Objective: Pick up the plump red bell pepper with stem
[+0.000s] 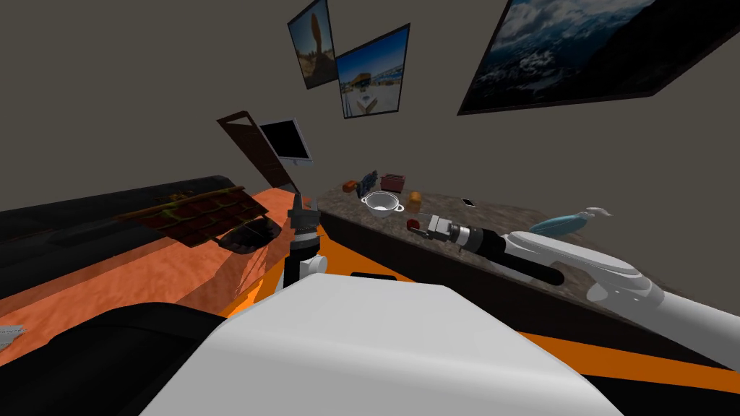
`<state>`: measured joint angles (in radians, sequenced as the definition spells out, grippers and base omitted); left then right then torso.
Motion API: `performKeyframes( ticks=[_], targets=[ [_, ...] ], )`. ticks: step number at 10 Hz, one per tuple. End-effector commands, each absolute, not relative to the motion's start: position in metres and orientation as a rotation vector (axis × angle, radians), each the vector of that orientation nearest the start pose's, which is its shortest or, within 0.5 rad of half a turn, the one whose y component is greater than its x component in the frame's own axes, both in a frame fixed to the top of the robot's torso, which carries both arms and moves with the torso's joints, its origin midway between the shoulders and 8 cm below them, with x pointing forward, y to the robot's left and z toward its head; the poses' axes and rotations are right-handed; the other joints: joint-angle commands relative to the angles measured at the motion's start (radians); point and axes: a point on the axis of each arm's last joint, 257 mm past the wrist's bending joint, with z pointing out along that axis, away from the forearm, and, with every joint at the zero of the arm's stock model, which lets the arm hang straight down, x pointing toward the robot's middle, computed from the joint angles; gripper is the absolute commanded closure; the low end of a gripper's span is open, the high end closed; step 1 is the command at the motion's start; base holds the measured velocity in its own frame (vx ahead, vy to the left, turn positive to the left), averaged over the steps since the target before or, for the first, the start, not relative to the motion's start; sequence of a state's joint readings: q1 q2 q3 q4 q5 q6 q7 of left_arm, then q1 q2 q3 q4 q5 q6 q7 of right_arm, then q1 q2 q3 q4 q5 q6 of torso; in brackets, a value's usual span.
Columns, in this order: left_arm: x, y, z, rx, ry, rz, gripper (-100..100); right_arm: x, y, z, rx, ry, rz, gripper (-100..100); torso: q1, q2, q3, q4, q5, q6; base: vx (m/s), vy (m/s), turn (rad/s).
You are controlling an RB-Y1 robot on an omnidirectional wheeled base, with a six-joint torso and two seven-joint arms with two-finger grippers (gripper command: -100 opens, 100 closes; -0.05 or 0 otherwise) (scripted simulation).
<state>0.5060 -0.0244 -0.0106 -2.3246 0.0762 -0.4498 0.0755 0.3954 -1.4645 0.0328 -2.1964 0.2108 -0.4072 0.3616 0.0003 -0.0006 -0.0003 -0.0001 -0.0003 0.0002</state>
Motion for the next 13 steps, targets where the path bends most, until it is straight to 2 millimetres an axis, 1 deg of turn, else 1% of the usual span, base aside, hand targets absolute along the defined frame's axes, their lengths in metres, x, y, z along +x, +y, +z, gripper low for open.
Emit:
performKeyframes(
  ticks=[1, 2, 3, 5, 6, 8, 9, 11, 12, 13],
  targets=[
    [0.342, 0.287, 0.033, -0.759, 0.528, -1.427, 0, 0.357, -0.205, -0.093, -0.994, 1.581, 0.521, -100, 0.0, 0.0, 0.0, 0.0, 0.0, 0.0, -0.01, 0.004, 0.112],
    [0.342, 0.287, 0.033, -0.759, 0.528, -1.427, 0, 0.356, -0.206, -0.095, -1.019, 1.59, 0.512, -100, 0.0, 0.0, 0.0, 0.0, 0.0, 0.0, 0.0, -0.001, 0.017],
    [0.342, 0.287, 0.033, -0.759, 0.528, -1.427, 0, 0.356, -0.213, -0.107, -1.051, 1.621, 0.483, -100, 0.0, 0.0, 0.0, 0.0, 0.0, 0.001, -0.004, 0.008, 0.143],
    [0.342, 0.287, 0.033, -0.759, 0.528, -1.427, 0, 0.354, -0.215, -0.109, -1.103, 1.637, 0.464, -100, 0.0, 0.0, 0.0, 0.0, 0.0, 0.001, -0.003, 0.003, 0.056],
    [0.342, 0.287, 0.033, -0.759, 0.528, -1.427, 0, 0.353, -0.224, -0.122, -1.132, 1.672, 0.436, -100, 0.0, 0.0, 0.0, 0.0, 0.0, 0.001, -0.002, 0.013, 0.14],
    [0.342, 0.287, 0.033, -0.759, 0.528, -1.427, 0, 0.351, -0.226, -0.124, -1.184, 1.686, 0.416, -100, 0.001, 0.0, 0.0, 0.0, 0.0, 0.0, -0.001, 0.005, 0.064],
    [0.342, 0.287, 0.033, -0.759, 0.528, -1.427, 0, 0.349, -0.236, -0.137, -1.213, 1.724, 0.388, -100, 0.0, 0.0, 0.0, 0.0, 0.0, 0.001, 0.002, 0.015, 0.157],
    [0.342, 0.287, 0.033, -0.759, 0.528, -1.427, 0, 0.348, -0.239, -0.138, -1.262, 1.736, 0.369, -100, 0.001, -0.001, 0.0, 0.0, 0.0, 0.001, 0.001, 0.005, 0.051],
    [0.342, 0.287, 0.033, -0.759, 0.528, -1.427, 0, 0.345, -0.25, -0.151, -1.292, 1.777, 0.34, -100, 0.0, 0.0, 0.0, 0.0, 0.0, 0.001, 0.002, 0.02, 0.16],
    [0.342, 0.287, 0.033, -0.759, 0.528, -1.427, 0, 0.344, -0.252, -0.152, -1.318, 1.783, 0.329, -100, 0.001, -0.001, 0.0, 0.0, 0.0, 0.0, 0.005, 0.016, 0.103]
  ],
)
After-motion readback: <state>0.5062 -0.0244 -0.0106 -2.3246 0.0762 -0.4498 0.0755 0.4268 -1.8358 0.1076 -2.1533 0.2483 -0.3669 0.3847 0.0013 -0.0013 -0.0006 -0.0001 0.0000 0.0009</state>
